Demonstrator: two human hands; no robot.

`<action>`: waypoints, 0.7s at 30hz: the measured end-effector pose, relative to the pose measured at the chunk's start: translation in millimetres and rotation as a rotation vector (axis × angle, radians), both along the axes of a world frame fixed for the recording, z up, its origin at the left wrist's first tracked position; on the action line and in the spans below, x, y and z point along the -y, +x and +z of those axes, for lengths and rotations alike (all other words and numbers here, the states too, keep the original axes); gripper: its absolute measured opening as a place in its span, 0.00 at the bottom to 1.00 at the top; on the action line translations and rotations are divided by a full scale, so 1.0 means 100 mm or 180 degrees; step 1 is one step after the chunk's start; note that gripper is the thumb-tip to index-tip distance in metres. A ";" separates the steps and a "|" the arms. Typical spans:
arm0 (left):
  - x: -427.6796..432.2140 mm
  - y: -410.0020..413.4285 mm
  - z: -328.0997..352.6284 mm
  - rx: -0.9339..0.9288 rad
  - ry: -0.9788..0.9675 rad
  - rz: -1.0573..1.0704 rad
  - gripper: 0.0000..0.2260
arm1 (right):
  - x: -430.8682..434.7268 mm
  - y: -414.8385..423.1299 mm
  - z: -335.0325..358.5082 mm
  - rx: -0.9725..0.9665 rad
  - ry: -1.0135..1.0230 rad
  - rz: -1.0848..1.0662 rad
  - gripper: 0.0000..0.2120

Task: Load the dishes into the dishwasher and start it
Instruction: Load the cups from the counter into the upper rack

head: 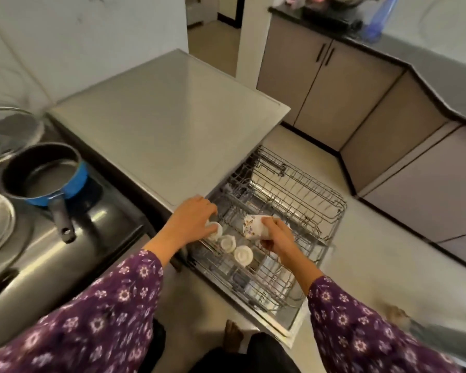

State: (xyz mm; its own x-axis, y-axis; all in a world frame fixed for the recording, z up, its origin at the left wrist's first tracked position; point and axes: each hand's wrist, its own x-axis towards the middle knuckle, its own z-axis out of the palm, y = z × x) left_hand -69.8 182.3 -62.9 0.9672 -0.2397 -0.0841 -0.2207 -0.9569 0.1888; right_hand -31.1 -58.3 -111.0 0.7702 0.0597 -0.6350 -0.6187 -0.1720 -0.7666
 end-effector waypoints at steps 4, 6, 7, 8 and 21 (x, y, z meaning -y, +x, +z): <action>-0.03 0.34 -0.20 -0.0062 0.0173 -0.0380 0.12 | 0.28 0.11 -0.37 0.0760 -0.1441 0.1033 0.29; -0.05 0.47 -0.30 -0.0160 0.0369 -0.0603 0.13 | 0.40 0.11 -0.57 0.0869 -0.1914 0.1544 0.30; -0.06 0.51 -0.33 -0.0193 0.0464 -0.0693 0.13 | 0.45 0.09 -0.66 0.0828 -0.2050 0.1787 0.30; -0.08 0.55 -0.38 -0.0235 0.0525 -0.0766 0.13 | 0.49 0.08 -0.75 0.0770 -0.2156 0.2012 0.30; -0.21 0.64 -0.66 0.0151 -0.0298 -0.0779 0.14 | 0.51 0.00 -1.48 0.0745 -0.2591 0.2953 0.32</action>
State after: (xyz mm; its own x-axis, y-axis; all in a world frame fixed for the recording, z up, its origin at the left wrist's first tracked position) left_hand -5.7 203.3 -129.1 0.8817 -0.4717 -0.0065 -0.4543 -0.8527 0.2580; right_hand -30.7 -109.3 -258.6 0.7471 0.2940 -0.5962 0.1247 -0.9429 -0.3088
